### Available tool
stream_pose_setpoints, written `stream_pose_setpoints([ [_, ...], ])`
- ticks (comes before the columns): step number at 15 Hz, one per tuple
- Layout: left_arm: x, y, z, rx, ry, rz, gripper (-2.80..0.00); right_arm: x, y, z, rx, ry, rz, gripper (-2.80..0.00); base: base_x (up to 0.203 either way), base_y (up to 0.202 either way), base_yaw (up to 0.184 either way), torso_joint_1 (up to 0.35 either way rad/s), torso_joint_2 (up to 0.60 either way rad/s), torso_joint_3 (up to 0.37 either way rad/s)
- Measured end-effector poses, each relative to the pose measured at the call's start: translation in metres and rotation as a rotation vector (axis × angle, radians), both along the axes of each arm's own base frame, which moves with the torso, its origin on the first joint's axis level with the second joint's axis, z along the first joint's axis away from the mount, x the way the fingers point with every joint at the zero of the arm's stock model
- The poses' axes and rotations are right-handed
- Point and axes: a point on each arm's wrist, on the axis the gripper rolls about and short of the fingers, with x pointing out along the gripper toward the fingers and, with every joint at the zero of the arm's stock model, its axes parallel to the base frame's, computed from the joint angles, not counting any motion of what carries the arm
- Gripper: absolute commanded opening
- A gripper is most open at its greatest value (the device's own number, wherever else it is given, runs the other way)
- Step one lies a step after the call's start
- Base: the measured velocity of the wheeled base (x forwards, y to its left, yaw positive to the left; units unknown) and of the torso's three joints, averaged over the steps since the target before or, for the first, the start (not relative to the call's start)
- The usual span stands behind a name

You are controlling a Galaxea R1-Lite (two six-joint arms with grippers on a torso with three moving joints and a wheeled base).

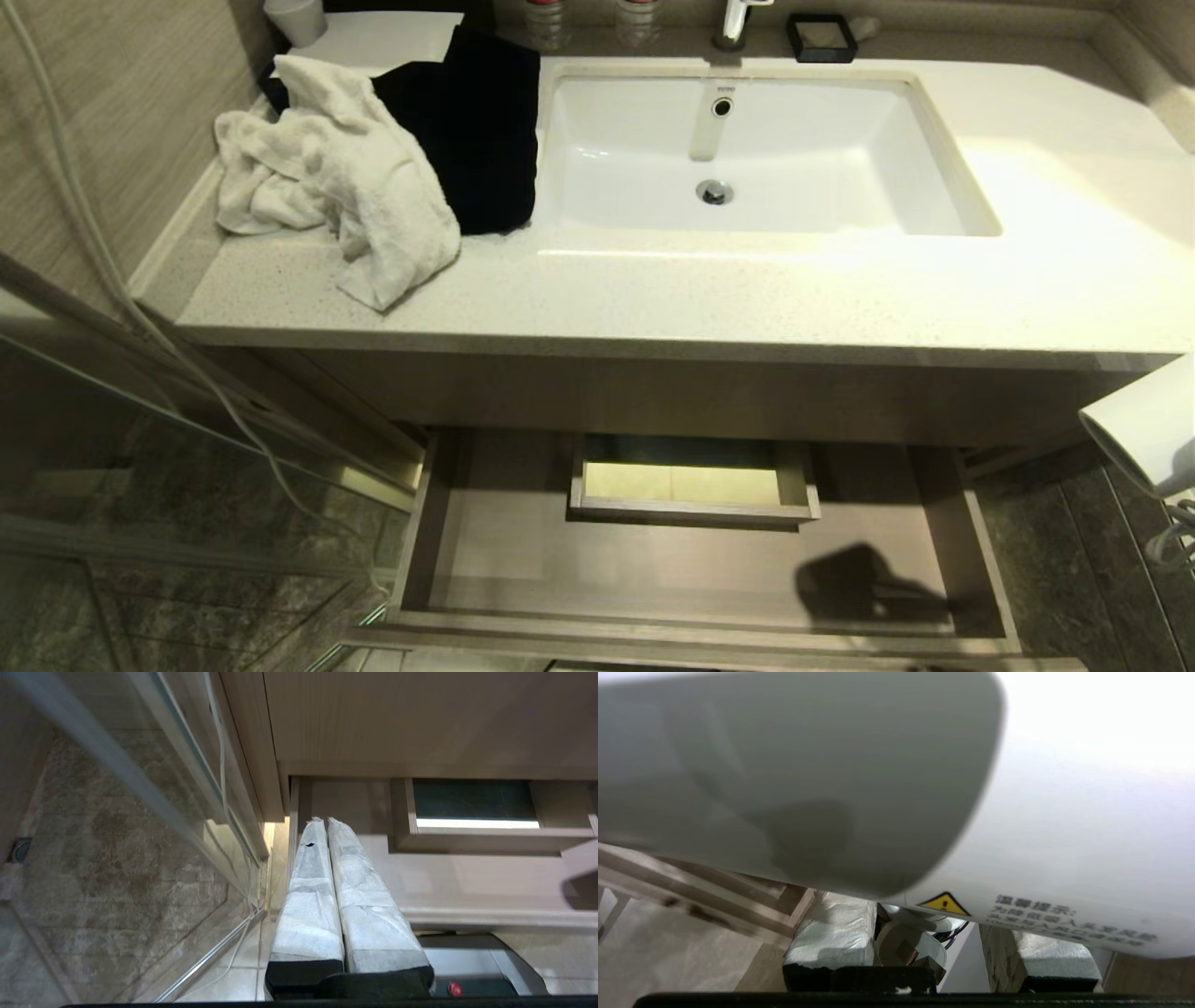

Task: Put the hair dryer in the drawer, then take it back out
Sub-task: Place it on the countertop

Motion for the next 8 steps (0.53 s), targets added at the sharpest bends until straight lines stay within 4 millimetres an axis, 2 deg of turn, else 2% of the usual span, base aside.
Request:
stream_pose_setpoints([
  [3, 0.0000, 0.0000, 0.0000, 0.000, 0.000, 0.000, -2.80, -0.0016, 0.0003, 0.0016, -0.005, -0.013, -0.002, -2.80, 0.000, 0.000, 0.000, 0.205, 0.00, 0.191],
  [8, 0.0000, 0.0000, 0.0000, 0.000, 0.000, 0.000, -2.80, -0.0080, 0.0025, 0.0045, -0.024, -0.053, -0.004, -2.80, 0.000, 0.000, 0.000, 0.022, 0.00, 0.021],
])
